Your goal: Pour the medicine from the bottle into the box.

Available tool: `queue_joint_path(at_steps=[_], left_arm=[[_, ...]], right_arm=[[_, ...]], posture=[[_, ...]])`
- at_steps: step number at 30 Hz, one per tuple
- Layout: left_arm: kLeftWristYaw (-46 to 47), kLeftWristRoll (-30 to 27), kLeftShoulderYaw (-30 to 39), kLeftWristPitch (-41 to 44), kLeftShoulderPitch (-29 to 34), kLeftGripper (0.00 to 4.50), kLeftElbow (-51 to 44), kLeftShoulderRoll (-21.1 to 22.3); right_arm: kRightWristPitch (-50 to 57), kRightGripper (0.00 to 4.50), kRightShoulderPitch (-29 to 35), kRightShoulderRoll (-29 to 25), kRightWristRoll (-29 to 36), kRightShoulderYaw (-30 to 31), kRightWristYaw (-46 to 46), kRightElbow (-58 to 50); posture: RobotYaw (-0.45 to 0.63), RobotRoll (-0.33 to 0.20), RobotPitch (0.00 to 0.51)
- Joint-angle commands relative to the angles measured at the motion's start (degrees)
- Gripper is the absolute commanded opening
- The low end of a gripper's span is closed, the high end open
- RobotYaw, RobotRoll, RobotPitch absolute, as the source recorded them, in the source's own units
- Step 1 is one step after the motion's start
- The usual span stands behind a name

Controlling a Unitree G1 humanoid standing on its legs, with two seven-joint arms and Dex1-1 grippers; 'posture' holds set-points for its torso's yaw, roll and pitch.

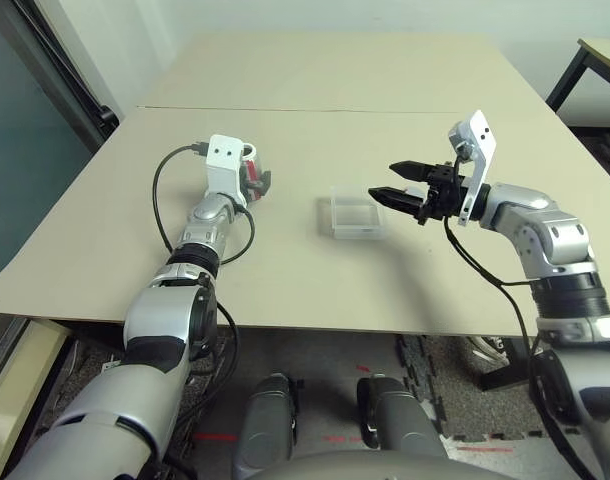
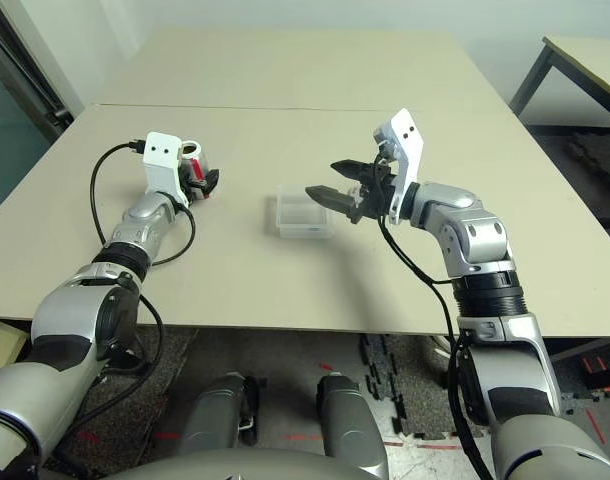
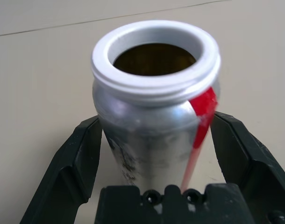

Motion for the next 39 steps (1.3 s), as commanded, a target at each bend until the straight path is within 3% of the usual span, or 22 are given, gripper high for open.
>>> queue_joint_path(at_steps=[1,9,20,26,31,34,39], left_arm=[[-1.2,-1.2,-0.3,2.6,2.5,4.46,-5.2,-0.3],[-1.5,-2.9,-1.0,11.1,12.2,4.46,-23.1,-1.3],[-0.9,-6.5,-2.5,29.6,30.7,4.46,-61.9,-1.8],[0.7,-10.0,1.6,34.0,38.3,4.46,-81.8,-0.1],[3.3,-11.9,10.6,31.5,37.8,4.46,-84.1,3.6],[4.3,-12.3,16.4,28.3,35.6,4.46,-76.2,7.5],[3.8,-11.9,19.4,21.0,31.2,4.46,-60.0,11.9]], right_arm=[[-0.5,4.50,-0.2,0.0,0.5,-0.8,-0.2,0.6],[-0.5,4.50,0.1,-0.1,0.6,-1.1,-0.3,0.8],[0.0,4.50,1.9,0.2,1.7,-2.2,-2.0,-1.0],[0.4,4.50,2.0,1.0,2.2,-7.2,-9.7,-2.5],[-1.9,4.50,0.5,2.2,-0.4,-15.4,-25.1,-0.5],[-2.1,4.50,1.4,2.4,-1.3,-20.6,-34.4,-0.3],[-7.7,4.50,5.3,-1.5,-6.0,-23.7,-39.9,1.5]], posture=[[0.04,0.000,0.100],[0.05,0.000,0.102],[0.06,0.000,0.102],[0.10,0.000,0.108],[0.14,0.000,0.109],[0.15,0.000,0.107],[0.13,0.000,0.106]])
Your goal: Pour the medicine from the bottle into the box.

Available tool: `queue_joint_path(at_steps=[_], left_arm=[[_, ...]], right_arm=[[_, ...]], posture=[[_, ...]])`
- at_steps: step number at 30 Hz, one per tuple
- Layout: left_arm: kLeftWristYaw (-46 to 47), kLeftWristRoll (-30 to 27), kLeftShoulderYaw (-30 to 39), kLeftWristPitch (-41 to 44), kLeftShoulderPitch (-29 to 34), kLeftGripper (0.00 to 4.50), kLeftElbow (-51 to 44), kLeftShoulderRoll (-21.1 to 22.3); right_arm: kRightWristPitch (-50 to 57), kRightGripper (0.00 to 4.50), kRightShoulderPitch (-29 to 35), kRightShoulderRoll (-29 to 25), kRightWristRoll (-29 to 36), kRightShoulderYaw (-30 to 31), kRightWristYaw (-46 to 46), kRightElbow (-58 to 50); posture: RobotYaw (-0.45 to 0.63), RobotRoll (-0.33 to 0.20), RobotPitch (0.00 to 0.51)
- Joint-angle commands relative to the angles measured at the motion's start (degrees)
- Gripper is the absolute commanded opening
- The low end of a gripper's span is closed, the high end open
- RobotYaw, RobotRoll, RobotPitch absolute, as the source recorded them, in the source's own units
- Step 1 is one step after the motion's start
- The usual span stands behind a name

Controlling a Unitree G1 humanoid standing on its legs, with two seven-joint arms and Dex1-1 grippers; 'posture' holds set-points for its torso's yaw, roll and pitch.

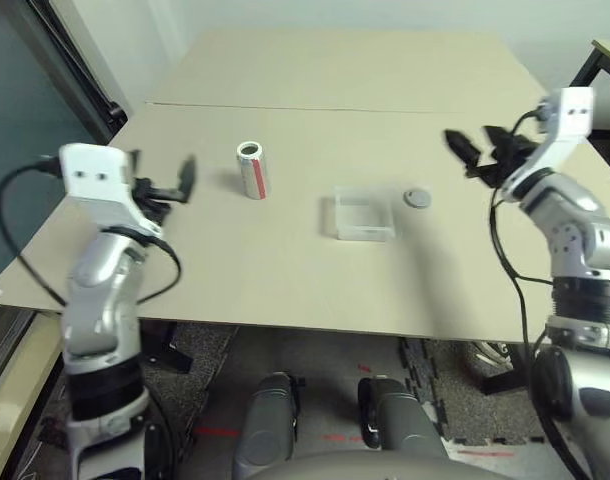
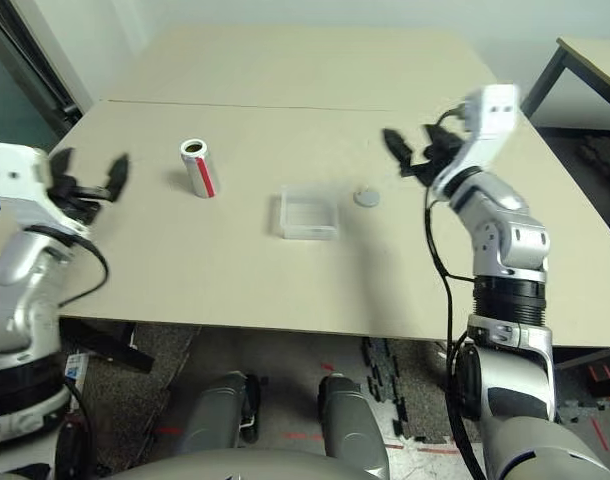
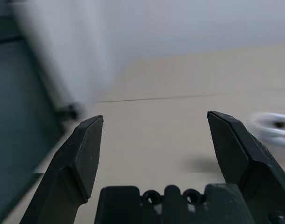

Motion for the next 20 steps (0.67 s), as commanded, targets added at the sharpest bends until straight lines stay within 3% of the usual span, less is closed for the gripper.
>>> queue_joint_path(at_steps=[1,12,20], left_arm=[[-0.9,0.1,0.5,-4.9,-3.2,4.46,12.2,2.2],[-2.8,2.6,-3.8,-19.3,-15.9,4.46,45.5,6.5],[-0.8,2.4,-3.8,-25.2,-16.9,4.46,56.1,7.0]], right_arm=[[-2.9,4.50,3.0,-2.3,-3.0,-2.6,-3.5,1.5],[-6.7,4.50,7.3,-5.2,-5.8,-5.8,-9.1,11.3],[-9.7,4.50,7.4,-4.6,-5.9,-6.2,-11.2,18.8]], posture=[[0.13,0.000,0.107],[0.06,0.000,0.121],[0.05,0.000,0.120]])
